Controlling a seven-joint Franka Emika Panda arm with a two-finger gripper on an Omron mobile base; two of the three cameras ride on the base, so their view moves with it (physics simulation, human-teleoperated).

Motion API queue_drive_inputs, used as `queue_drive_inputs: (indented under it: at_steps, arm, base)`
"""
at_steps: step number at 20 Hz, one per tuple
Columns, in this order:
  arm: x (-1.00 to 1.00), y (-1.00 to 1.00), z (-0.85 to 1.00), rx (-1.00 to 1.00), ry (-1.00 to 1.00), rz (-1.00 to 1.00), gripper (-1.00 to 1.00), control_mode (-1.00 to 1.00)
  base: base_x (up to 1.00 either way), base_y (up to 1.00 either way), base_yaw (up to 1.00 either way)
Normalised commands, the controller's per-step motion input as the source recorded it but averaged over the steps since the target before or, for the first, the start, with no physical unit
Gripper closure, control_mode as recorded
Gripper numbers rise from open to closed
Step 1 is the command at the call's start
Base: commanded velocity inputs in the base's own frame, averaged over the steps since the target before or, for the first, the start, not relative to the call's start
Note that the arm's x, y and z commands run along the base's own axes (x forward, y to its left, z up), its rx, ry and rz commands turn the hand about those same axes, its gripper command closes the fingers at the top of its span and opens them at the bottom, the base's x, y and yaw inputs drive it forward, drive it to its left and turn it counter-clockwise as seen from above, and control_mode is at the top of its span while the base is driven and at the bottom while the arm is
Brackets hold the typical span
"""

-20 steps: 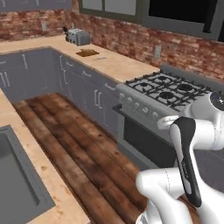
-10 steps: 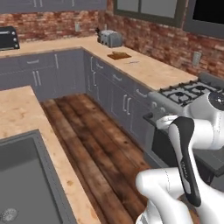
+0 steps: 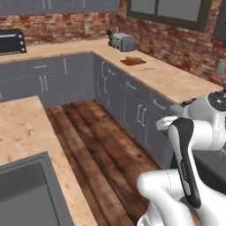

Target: Retrieve the sausage and cheese from the fridge and place them on the cutting board on the counter.

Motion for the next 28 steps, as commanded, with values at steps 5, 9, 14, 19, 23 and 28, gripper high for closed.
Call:
queue_drive_inputs:
  at_steps: [5,9,14,19,23,28]
  arm:
    - [0.0,0.0,0.0,0.0,0.0,0.0,1.0,1.0]
    - [0.0,0.0,0.0,0.0,0.0,0.0,1.0,1.0]
    - [0.0,0.0,0.0,0.0,0.0,0.0,1.0,1.0]
    - [0.0,0.0,0.0,0.0,0.0,0.0,1.0,1.0]
    - [0.0,0.0,0.0,0.0,0.0,0.0,1.0,1.0]
    - [0.0,0.0,0.0,0.0,0.0,0.0,1.0,1.0]
  base:
    - [0.87,0.0,0.0]
    - [0.88,0.0,0.0]
    - [0.88,0.0,0.0]
    - [0.89,0.0,0.0]
    - [0.91,0.0,0.0]
    - [0.9,0.0,0.0]
